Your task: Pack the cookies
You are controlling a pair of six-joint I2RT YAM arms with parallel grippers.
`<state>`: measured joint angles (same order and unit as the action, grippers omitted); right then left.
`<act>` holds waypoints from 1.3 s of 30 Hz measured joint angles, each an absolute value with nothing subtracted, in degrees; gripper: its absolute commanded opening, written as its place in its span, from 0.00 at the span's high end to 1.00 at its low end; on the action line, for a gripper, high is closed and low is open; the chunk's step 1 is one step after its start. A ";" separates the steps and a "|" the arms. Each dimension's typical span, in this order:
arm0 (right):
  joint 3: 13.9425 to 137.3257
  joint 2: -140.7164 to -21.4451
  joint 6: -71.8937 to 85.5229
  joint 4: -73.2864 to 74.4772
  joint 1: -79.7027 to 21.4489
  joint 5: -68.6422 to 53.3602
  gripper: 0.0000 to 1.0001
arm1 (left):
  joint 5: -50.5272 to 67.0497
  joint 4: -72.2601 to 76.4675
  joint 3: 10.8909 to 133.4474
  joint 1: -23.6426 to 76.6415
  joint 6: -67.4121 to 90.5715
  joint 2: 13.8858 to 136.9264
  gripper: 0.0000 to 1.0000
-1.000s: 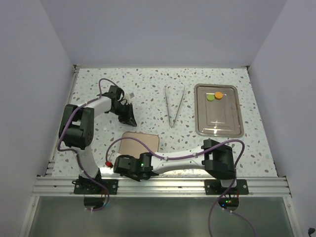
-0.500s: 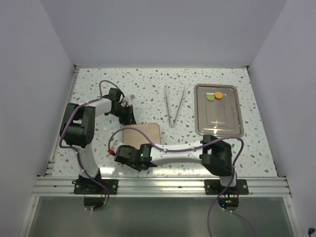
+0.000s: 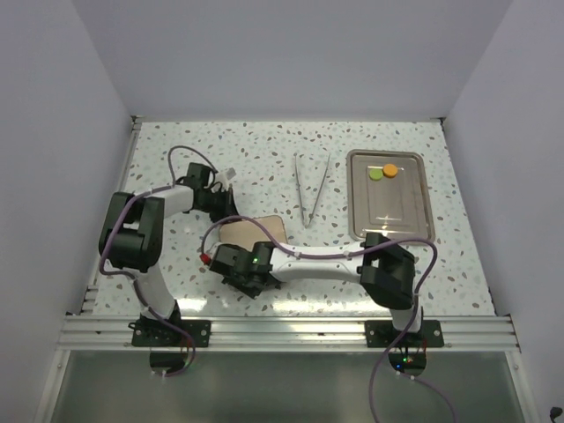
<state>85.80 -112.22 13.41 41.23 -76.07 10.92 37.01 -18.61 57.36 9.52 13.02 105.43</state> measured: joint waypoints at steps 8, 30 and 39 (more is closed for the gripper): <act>85.34 -110.37 14.87 47.24 -71.48 6.72 1.00 | 32.34 -15.44 51.99 8.69 15.29 100.42 0.89; 81.30 -106.65 14.55 41.91 -65.93 14.11 1.00 | 11.40 -33.23 67.37 8.14 18.31 88.95 1.00; 81.43 -106.65 14.48 42.00 -65.69 14.04 1.00 | 13.72 -33.04 64.62 8.45 18.52 74.11 1.00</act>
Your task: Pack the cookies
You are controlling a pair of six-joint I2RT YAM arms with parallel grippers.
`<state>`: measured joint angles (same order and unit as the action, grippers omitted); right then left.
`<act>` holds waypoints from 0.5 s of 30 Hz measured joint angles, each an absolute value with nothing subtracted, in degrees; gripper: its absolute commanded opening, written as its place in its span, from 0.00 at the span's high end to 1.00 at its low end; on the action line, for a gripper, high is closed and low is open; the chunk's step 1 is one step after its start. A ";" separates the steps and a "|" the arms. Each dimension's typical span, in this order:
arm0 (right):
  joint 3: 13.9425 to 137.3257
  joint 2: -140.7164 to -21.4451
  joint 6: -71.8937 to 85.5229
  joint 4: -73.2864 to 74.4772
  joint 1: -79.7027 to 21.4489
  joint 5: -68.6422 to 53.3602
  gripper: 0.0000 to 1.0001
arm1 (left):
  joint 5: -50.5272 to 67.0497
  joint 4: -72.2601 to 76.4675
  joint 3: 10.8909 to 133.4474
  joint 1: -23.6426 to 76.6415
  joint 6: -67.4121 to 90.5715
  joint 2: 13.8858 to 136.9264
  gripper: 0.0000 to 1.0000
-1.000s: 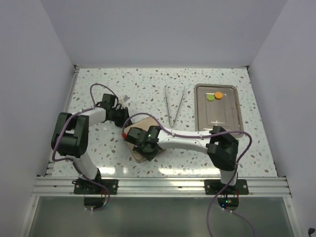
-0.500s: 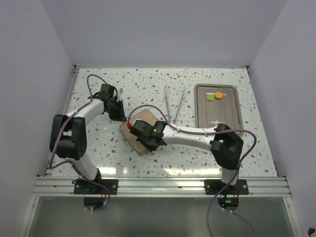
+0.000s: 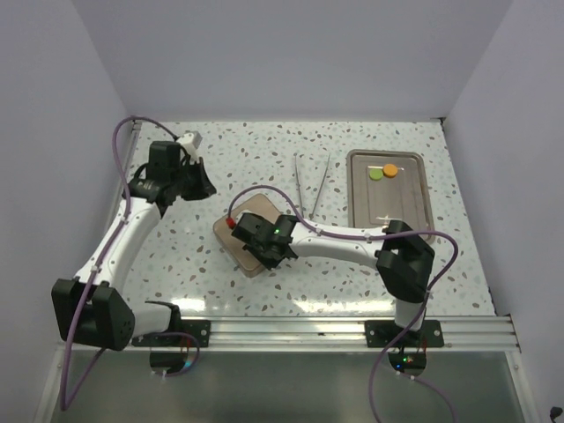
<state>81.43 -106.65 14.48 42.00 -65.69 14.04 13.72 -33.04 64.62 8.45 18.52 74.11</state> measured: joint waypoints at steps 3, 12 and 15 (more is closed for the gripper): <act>82.24 -106.65 14.50 42.19 -65.01 14.02 1.00 | 15.22 -32.16 58.74 9.65 19.42 70.52 1.00; 89.47 -106.69 14.06 42.28 -62.89 14.33 1.00 | 17.04 -32.77 51.79 10.66 22.41 65.80 1.00; 89.45 -105.14 14.09 43.77 -62.94 14.59 1.00 | 17.28 -32.82 53.12 10.66 22.63 64.53 1.00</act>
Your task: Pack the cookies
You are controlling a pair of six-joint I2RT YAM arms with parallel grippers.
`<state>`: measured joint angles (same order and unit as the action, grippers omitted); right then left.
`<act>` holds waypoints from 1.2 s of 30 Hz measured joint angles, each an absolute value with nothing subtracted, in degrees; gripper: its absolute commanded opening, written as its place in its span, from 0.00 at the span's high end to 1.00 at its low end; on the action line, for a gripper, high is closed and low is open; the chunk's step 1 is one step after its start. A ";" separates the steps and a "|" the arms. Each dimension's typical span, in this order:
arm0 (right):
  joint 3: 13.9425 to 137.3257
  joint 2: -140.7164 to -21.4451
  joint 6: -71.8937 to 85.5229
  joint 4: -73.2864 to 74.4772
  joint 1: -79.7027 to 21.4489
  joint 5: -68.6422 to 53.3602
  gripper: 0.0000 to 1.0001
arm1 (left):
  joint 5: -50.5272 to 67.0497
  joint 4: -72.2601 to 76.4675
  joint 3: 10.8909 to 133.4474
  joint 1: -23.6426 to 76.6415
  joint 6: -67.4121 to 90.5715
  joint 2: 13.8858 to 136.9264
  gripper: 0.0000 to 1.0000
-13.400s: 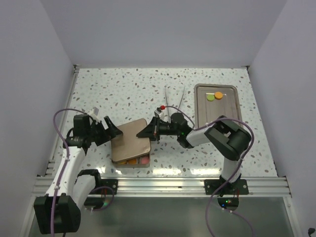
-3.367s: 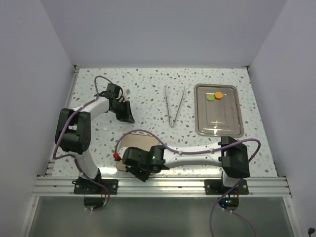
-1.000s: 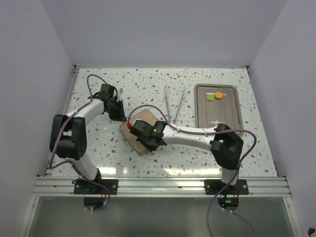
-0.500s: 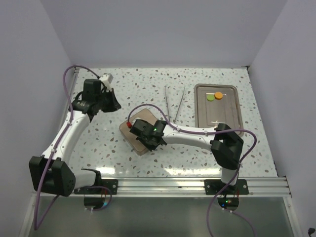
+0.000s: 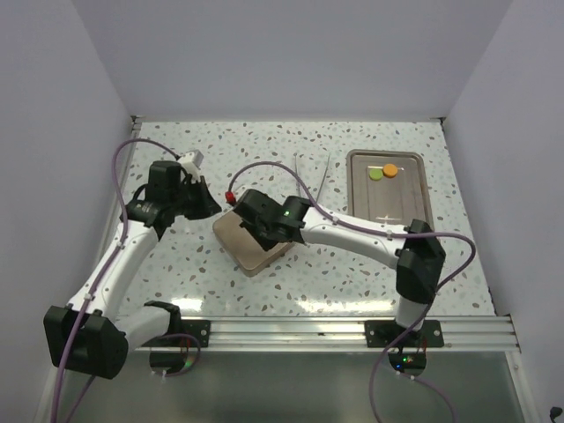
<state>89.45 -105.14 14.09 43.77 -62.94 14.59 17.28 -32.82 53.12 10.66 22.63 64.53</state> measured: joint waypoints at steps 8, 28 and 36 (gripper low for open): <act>88.31 -87.50 15.88 46.11 -62.98 15.99 0.33 | 19.97 -30.37 53.67 12.64 23.49 60.31 1.00; 77.62 -64.88 24.01 45.19 -62.98 23.35 0.01 | 20.23 -19.75 50.11 26.96 26.46 60.66 0.21; 77.65 -64.90 27.94 44.99 -62.98 29.54 0.01 | 19.51 -17.17 50.13 28.67 26.44 63.99 0.21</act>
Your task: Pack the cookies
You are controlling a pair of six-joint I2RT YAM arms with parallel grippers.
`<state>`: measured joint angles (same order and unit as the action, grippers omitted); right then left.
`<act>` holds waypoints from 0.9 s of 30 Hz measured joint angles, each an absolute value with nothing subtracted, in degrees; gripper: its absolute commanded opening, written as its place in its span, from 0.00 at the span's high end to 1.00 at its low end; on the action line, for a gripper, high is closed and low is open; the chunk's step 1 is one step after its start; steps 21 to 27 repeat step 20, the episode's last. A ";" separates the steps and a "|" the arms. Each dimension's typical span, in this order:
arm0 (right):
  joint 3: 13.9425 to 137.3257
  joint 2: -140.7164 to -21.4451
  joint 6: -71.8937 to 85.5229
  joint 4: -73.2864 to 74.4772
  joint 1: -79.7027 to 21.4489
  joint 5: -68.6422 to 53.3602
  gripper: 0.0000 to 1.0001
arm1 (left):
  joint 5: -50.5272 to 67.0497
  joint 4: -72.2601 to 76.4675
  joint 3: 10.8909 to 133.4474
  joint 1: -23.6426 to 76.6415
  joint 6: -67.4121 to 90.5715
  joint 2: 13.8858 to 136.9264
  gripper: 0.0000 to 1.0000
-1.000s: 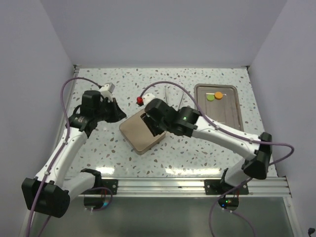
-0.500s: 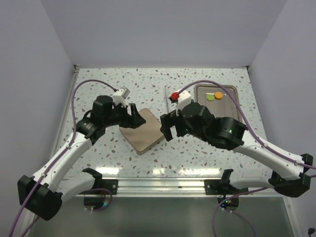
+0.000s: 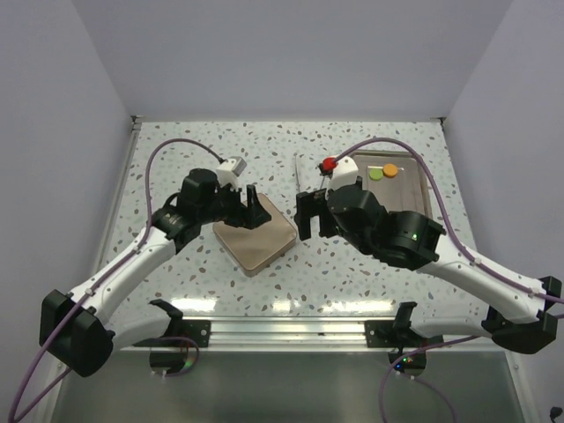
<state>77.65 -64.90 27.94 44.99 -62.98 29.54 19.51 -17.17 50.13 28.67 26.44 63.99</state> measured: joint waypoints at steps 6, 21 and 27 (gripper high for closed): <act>76.64 -64.07 28.95 41.91 -62.98 32.36 0.01 | 19.07 -15.46 50.13 29.69 26.44 64.77 0.21; 73.58 -60.07 26.74 34.17 -62.98 33.54 0.01 | 17.06 -14.20 50.13 31.33 26.46 64.82 0.21; 73.58 -60.07 26.74 34.17 -62.98 33.54 0.01 | 17.06 -14.20 50.13 31.33 26.46 64.82 0.21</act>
